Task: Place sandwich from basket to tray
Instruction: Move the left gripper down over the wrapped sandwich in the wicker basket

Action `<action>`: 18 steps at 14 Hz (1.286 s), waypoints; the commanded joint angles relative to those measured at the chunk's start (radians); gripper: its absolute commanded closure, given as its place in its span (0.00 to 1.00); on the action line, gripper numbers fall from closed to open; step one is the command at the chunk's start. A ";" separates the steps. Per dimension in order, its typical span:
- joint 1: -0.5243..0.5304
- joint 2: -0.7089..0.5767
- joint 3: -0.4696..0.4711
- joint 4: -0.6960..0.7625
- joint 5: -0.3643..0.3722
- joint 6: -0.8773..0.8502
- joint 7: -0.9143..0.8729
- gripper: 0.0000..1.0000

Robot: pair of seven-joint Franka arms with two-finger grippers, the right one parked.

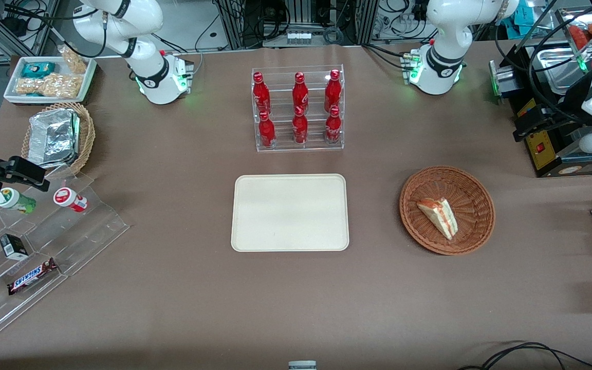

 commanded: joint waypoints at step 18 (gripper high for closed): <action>-0.007 0.140 0.015 -0.415 0.021 0.492 -0.428 0.00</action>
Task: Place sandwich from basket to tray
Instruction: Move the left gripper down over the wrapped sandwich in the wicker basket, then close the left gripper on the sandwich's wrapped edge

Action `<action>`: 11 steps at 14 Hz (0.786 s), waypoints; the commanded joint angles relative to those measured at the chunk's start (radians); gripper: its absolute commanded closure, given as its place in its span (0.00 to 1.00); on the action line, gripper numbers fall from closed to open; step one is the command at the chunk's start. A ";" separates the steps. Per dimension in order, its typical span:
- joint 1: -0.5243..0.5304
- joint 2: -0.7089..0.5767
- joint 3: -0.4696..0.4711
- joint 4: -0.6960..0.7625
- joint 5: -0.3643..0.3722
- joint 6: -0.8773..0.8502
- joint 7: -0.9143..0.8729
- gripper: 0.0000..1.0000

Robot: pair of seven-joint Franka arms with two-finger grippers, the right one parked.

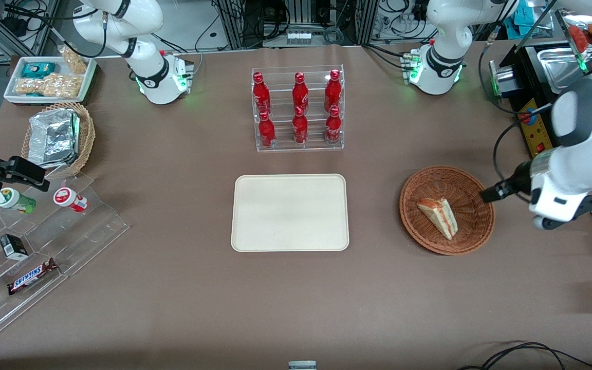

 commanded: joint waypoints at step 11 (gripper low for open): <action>-0.062 0.017 -0.004 -0.443 0.028 0.683 -0.305 0.00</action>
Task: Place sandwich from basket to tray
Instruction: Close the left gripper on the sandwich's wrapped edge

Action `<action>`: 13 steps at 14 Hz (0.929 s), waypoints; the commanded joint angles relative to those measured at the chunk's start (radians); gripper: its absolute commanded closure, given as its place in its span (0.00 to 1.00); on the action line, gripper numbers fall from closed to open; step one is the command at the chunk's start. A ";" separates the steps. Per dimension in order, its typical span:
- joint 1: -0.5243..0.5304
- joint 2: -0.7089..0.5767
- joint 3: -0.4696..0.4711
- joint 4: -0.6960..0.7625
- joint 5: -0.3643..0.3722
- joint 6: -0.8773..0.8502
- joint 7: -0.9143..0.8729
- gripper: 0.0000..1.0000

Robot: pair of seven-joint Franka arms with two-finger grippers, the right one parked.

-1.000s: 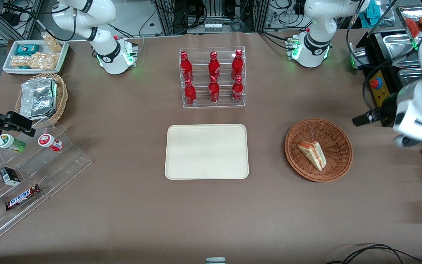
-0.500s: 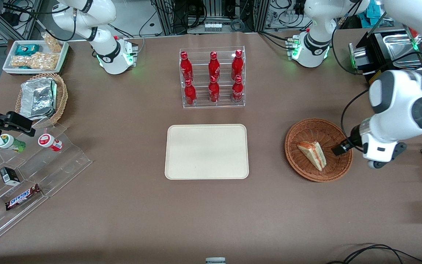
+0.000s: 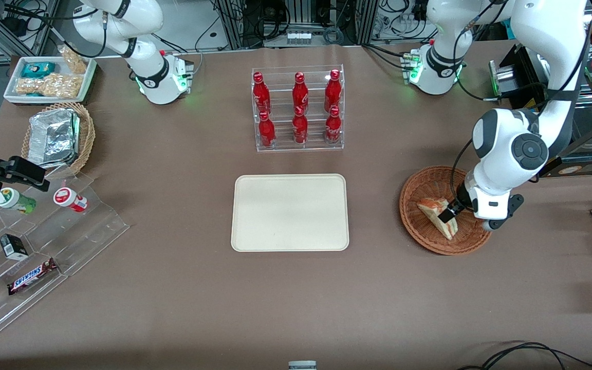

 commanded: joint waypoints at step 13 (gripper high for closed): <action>-0.031 0.103 0.000 -0.060 0.016 0.189 -0.074 0.10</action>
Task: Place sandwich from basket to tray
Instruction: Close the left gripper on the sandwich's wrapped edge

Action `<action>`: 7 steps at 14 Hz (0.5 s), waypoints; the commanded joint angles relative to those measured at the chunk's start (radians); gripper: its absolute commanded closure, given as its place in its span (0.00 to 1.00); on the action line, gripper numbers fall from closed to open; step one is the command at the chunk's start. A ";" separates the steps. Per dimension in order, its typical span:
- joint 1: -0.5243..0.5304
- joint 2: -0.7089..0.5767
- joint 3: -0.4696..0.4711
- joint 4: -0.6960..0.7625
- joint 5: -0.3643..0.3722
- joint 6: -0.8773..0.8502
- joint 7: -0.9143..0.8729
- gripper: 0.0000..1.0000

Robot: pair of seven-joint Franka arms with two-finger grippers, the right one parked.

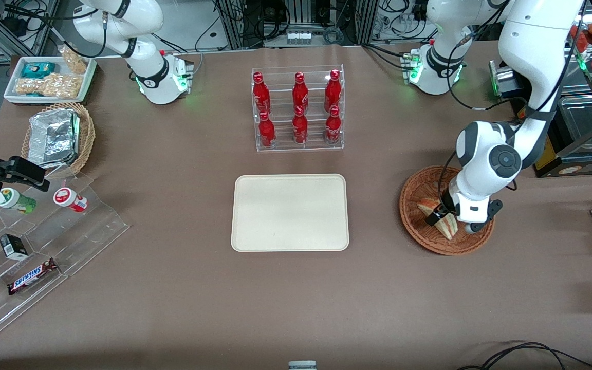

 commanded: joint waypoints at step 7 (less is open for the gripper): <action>-0.008 -0.047 0.003 0.002 0.018 -0.035 -0.027 0.95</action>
